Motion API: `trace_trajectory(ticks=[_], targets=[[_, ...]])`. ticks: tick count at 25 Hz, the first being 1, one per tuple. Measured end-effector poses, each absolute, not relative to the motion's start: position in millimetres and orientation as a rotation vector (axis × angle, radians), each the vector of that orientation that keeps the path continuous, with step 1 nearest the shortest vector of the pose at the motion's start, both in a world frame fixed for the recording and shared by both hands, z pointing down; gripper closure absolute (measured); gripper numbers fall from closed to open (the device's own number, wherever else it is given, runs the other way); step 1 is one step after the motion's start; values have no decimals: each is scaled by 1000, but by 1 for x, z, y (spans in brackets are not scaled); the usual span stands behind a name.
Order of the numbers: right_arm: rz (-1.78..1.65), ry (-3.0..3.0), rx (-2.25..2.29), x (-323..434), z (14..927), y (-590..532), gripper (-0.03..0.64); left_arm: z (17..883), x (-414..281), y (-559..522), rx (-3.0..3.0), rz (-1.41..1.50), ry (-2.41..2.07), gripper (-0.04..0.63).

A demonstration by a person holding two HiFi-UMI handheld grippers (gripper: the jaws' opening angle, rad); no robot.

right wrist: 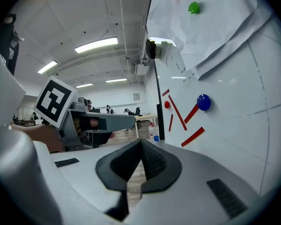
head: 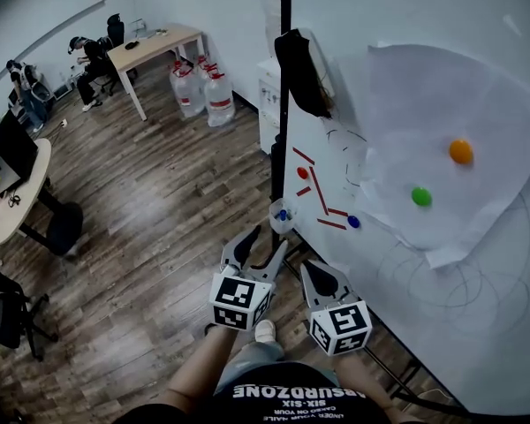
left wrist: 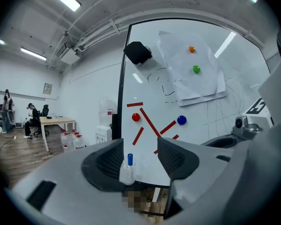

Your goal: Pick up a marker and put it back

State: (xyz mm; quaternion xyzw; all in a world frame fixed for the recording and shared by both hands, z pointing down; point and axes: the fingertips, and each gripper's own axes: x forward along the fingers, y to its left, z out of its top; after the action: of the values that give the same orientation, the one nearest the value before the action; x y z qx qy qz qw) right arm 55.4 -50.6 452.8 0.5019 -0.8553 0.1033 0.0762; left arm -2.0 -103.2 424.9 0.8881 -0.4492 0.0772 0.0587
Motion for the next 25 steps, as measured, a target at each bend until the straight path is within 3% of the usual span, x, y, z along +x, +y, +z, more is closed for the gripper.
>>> trace_trajectory(ticks=[25], targets=[[364,-2478,1569,57,469,-124,618,508,25,-189,2643,468,-1155,385]])
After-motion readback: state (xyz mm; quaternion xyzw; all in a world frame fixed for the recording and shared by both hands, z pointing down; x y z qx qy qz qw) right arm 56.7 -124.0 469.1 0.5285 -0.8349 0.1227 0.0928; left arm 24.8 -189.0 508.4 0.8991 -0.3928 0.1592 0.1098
